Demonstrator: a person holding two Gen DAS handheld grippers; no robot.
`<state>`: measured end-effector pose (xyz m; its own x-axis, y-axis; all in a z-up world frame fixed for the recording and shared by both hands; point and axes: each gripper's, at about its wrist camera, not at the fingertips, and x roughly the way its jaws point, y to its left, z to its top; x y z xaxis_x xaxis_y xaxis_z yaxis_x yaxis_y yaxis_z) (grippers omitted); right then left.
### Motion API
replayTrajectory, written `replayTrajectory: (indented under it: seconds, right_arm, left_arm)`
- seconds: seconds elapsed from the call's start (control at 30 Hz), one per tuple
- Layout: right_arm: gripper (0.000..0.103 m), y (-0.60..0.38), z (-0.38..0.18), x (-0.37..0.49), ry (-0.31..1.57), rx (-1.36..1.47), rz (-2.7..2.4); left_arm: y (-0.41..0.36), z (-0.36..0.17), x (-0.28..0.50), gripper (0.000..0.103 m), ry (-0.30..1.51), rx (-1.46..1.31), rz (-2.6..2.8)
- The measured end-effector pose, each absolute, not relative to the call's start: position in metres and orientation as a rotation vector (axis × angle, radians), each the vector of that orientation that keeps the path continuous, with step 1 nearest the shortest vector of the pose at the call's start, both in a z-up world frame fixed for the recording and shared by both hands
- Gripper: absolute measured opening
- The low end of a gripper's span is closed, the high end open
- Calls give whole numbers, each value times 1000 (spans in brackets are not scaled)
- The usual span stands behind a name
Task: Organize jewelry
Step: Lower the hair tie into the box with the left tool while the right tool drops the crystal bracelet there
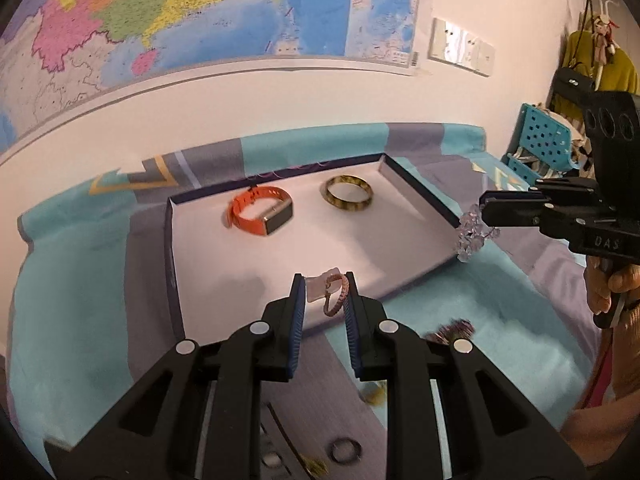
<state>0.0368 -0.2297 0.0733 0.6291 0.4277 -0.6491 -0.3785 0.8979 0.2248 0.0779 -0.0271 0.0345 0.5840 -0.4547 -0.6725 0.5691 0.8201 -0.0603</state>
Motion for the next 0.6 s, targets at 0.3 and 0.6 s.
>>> replayTrajectory:
  seconds: [0.3,0.6]
  right_arm:
    - [8,-223,48,98,825,102,436]
    - [8,-216,22,134,884,119,412]
  left_arm:
    - [-44,14,129,19,805,182,-564]
    - [-54,-4,166,19,892,169,-541]
